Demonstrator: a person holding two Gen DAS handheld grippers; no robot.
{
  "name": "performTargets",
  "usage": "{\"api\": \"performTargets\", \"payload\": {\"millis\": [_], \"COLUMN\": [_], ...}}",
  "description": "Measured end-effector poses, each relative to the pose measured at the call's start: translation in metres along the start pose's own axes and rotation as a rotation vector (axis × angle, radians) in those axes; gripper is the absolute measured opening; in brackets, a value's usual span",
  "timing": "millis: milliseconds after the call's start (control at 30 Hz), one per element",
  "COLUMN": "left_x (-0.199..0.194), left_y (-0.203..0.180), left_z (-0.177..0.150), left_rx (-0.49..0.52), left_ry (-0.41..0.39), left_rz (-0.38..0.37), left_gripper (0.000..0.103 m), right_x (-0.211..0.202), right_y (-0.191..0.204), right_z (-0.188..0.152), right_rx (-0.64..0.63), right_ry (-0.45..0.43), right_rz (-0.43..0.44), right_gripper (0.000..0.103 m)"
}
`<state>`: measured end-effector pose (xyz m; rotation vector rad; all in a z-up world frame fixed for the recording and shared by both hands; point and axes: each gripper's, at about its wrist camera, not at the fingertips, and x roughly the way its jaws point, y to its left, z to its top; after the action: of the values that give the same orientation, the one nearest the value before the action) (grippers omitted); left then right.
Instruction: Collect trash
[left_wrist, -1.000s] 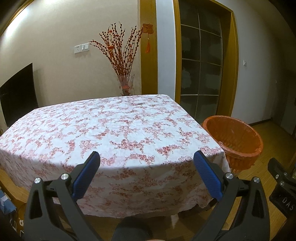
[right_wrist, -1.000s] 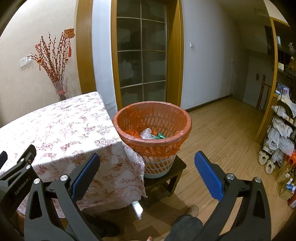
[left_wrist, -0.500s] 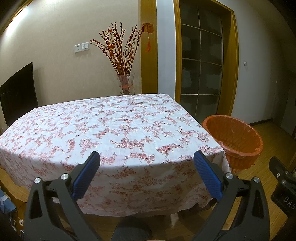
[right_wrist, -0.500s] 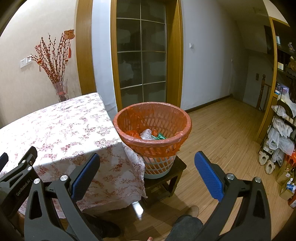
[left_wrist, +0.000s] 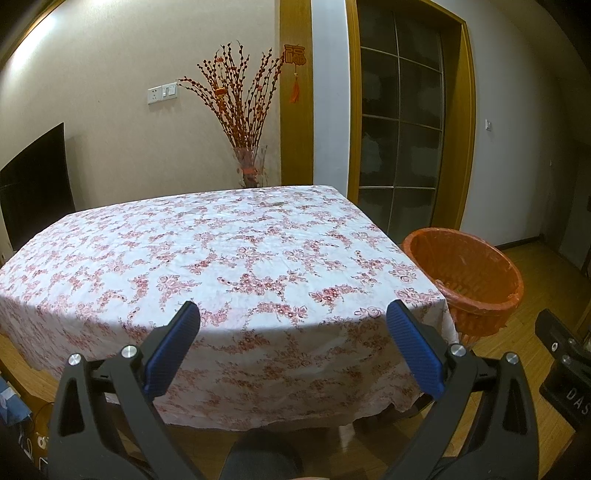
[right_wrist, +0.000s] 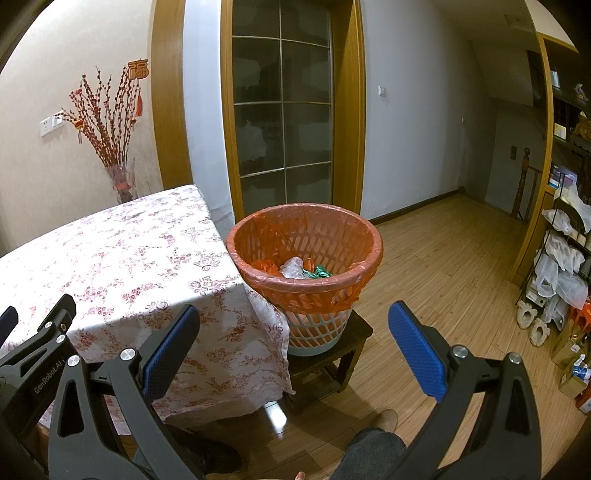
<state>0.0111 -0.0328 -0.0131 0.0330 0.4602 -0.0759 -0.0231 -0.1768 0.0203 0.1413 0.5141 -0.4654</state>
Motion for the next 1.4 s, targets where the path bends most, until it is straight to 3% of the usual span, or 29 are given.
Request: {"api": "performTargets", "payload": {"millis": [1400], "left_x": [-0.001], "left_y": [-0.0026], "left_z": [-0.002], "left_rx": [-0.004], "left_ry": [0.012], "left_rz": [-0.005], "left_gripper": [0.099], "right_x": [-0.0004], "right_y": [0.0018], "right_z": [0.0012], "right_rx": [0.0], "right_ry": [-0.002], "right_rz": [0.0], "right_gripper": [0.1]}}
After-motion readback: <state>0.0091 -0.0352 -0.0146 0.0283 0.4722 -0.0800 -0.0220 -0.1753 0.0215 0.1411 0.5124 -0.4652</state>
